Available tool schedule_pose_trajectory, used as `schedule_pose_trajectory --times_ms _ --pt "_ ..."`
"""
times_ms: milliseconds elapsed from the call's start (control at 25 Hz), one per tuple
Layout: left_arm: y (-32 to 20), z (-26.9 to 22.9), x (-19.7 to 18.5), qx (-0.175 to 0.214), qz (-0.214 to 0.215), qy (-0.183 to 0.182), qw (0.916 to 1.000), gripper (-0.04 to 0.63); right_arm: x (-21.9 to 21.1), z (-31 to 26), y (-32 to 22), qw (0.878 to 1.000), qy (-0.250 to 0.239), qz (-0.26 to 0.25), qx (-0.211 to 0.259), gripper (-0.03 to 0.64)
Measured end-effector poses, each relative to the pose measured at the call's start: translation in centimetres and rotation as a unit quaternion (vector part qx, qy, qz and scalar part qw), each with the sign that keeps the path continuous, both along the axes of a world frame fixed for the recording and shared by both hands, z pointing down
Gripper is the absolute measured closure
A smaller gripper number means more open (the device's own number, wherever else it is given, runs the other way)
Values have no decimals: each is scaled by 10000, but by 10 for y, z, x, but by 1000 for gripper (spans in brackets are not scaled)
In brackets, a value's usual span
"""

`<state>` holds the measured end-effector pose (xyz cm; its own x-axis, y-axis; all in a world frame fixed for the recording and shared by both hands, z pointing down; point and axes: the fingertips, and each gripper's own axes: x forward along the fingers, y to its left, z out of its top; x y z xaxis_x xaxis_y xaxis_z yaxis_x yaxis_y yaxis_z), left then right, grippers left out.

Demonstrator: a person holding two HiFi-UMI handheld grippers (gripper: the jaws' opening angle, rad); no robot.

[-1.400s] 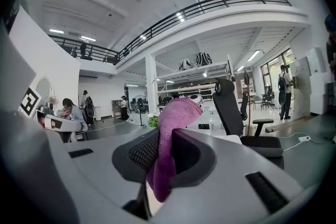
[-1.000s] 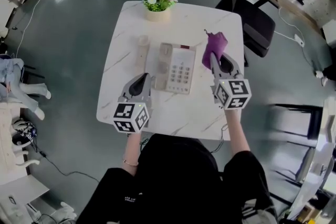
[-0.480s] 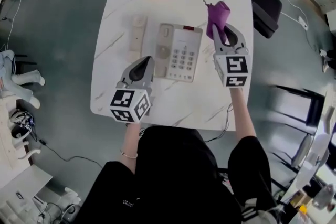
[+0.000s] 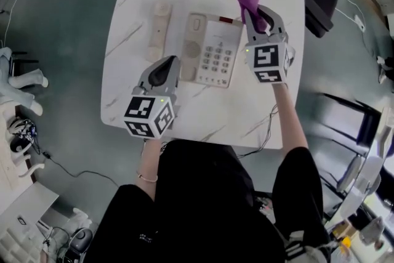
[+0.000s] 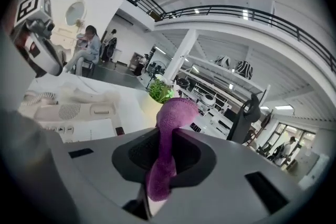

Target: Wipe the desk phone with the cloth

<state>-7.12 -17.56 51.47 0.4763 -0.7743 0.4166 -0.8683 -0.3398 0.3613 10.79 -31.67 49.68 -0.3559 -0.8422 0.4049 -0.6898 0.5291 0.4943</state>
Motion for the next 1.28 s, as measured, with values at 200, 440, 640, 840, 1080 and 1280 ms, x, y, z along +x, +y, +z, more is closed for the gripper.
schedule_pose_trajectory --times_ms 200,440,640,840,1080,1280 --pt "-1 3 -2 -26 -42 6 10000 598 -19 22 3 9966 673 -466 -1 580" --pt "1 2 -2 -33 -59 -10 10000 598 -35 40 17 9915 1011 -820 -87 578" --pt "5 3 -1 -41 -57 -6 10000 598 -38 47 25 9889 1123 -964 -130 578" --pt "8 1 -2 -30 -56 4 10000 598 -39 49 28 9892 1104 -944 -186 580" --pt "10 4 -3 -39 -45 -31 10000 598 -41 49 34 9891 1095 -952 -229 580" --pt "15 9 1 -78 26 -60 9999 598 -42 50 41 9885 1089 -1007 -306 580"
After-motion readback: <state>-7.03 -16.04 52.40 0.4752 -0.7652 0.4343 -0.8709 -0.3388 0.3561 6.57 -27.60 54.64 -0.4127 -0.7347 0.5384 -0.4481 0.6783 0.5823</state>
